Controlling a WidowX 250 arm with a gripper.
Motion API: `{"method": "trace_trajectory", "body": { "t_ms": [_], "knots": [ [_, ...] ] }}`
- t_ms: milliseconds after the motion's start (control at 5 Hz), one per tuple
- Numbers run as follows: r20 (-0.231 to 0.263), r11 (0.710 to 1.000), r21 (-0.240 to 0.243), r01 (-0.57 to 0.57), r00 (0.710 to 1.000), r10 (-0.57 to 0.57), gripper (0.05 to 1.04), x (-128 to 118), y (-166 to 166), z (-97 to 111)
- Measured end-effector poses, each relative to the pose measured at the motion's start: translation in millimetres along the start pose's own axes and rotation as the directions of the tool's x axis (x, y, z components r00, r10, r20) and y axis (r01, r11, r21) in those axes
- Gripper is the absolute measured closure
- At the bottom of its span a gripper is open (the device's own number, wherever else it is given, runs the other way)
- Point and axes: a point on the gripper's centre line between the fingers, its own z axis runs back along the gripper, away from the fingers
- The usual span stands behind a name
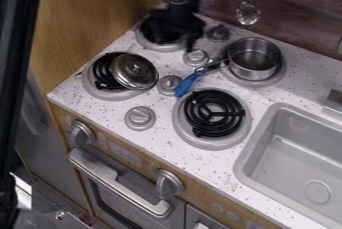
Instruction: Put the metallic lid to the left bottom burner
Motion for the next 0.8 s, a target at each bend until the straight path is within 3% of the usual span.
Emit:
{"method": "trace_trajectory", "body": {
  "t_ms": [200,400,600,800],
  "knots": [
    [-0.029,0.996,0.088,0.007,1.0,-0.005,0.083,8.3,33.2,-8.9],
    [-0.072,0.994,0.109,0.008,0.997,0.0,0.084,4.3,41.6,-15.2],
    [-0.126,0.995,0.096,-0.014,0.992,0.026,0.083,-21.4,50.7,-31.6],
    [-0.167,0.993,0.115,0.017,0.986,0.002,0.084,-35.3,51.1,-37.7]
  ]
}}
